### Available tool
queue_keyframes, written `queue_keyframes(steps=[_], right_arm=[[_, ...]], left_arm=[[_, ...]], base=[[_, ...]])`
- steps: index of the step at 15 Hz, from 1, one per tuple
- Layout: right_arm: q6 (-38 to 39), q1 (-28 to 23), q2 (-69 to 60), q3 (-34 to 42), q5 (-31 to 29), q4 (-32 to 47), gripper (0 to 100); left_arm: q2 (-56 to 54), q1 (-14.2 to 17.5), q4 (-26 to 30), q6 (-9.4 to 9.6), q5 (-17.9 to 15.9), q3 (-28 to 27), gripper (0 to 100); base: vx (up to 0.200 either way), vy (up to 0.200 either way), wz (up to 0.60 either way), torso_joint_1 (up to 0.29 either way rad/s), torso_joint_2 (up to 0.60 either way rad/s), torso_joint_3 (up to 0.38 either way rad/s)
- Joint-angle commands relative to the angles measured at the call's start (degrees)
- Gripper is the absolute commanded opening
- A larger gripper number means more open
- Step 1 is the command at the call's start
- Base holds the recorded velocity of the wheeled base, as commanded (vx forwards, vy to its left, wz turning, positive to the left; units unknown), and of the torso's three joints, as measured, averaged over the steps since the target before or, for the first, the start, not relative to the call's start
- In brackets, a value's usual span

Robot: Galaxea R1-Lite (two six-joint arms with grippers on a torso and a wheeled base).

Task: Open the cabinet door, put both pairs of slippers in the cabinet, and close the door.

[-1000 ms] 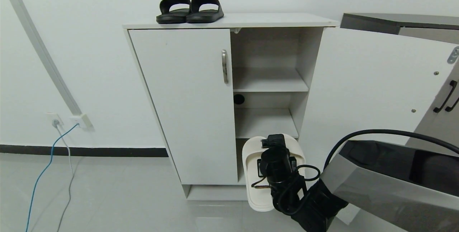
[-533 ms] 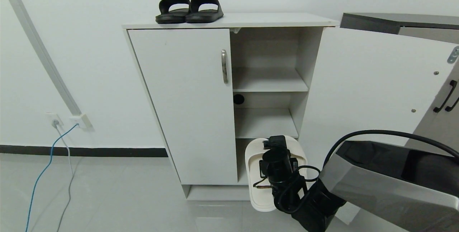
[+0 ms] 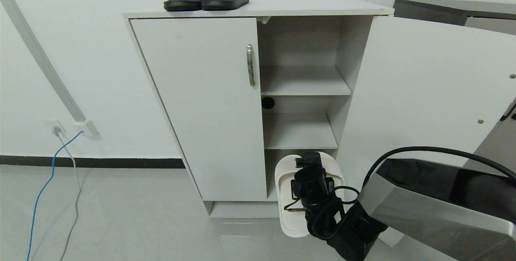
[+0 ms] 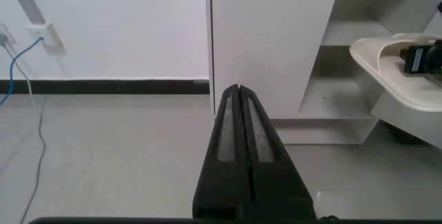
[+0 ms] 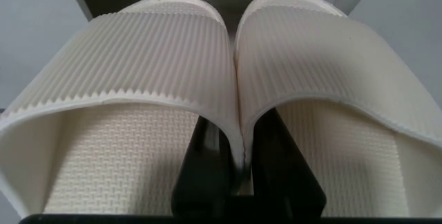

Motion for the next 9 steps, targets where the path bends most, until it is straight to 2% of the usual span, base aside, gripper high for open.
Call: queue_keyframes(steps=[1,3,5,8,9], right_arm=[[0.01,0.01,0.22,0.05,-0.01,-0.03,0],[-0.16,-0.08,1.54,-0.03,-0.45,-0.47,0],[-2.36,-0.16,3.21,-0.03,-0.45,-6.0,0],[-12.03,-1.04,5.05,0.58,-0.27,-20.86,0],[-13.7,-1.13,5.14,0.76,-0.09,-23.49,0]], left_arm=[[-0.01,0.01,-0.16,-0.02,0.08,0.09,0],[-0.01,0.01,-0.25,0.15,0.17,0.18,0],[-0.01,0.01,-0.25,0.07,0.17,0.18,0],[-0.01,0.01,-0.25,-0.02,0.17,0.18,0],[-0.01,0.01,-0.25,-0.02,0.17,0.18,0]], base=[[0.0,0.0,0.0,0.002,0.0,-0.198],[0.0,0.0,0.0,0.0,0.0,-0.198],[0.0,0.0,0.0,0.005,0.0,-0.2],[0.0,0.0,0.0,0.006,0.0,-0.201],[0.0,0.0,0.0,0.007,0.0,-0.11]])
